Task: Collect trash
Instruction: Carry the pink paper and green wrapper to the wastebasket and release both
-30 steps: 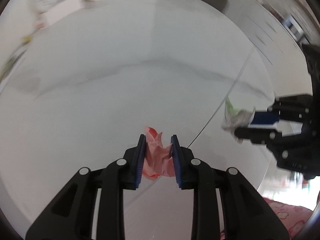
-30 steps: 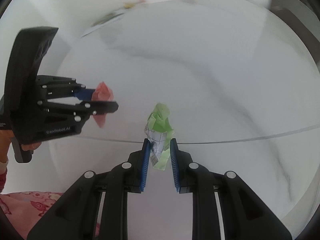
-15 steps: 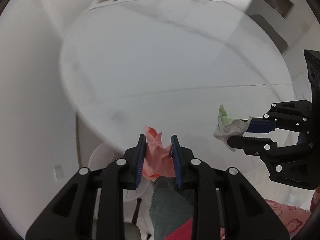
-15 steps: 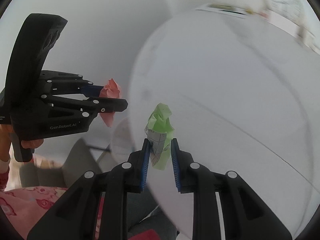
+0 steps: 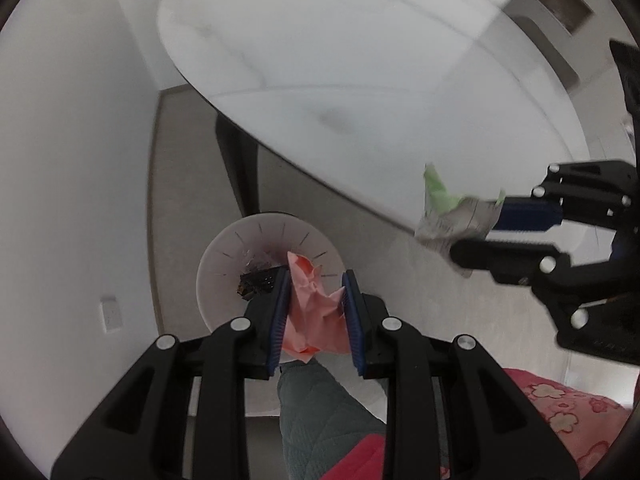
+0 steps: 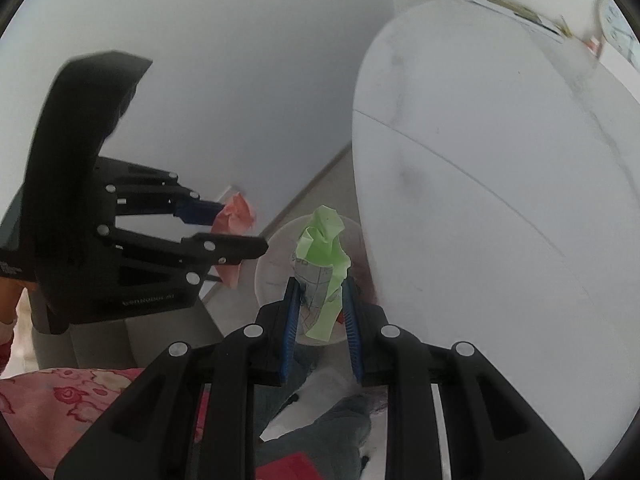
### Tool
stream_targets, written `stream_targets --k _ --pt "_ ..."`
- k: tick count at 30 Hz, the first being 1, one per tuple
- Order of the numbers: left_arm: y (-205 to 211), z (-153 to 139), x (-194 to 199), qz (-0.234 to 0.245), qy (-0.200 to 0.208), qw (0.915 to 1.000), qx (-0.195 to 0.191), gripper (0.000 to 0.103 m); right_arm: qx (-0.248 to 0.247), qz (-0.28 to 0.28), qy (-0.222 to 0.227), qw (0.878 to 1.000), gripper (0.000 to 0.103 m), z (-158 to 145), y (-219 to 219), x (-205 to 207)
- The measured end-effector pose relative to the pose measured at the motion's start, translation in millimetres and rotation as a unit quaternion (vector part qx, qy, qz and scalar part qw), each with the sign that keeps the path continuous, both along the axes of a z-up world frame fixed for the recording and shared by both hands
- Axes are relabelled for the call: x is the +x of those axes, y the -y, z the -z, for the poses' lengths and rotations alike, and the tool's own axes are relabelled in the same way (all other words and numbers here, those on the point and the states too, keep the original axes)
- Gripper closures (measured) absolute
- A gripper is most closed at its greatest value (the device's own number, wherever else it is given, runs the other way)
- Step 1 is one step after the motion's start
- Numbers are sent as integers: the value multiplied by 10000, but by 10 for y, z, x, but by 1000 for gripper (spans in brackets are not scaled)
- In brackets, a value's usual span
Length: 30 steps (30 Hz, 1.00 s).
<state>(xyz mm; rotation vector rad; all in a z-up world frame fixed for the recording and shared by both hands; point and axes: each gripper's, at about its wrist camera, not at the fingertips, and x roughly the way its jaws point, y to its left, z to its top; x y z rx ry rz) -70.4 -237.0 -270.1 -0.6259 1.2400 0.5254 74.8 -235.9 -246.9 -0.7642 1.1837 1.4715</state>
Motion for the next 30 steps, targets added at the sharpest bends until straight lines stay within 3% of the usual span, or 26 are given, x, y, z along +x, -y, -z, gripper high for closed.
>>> stream_targets --k 7,11,16,20,30 --pt "-140 521 -51 859 -68 9954 -415 76 -264 668 179 9973 79 131 -34 -245" --pt "-213 701 -138 1047 -40 9927 -606 58 -403 829 183 9956 79 222 -36 -305" --pt "-210 747 -123 1122 5 9924 -509 39 -512 822 141 9952 79 333 -59 -349" --pt "-245 715 -136 1104 26 9929 -443 32 -498 757 135 9958 79 341 -62 -320" --pt "-142 101 -301 1135 -84 9933 208 14 -255 74 14 9996 79 290 -130 -507"
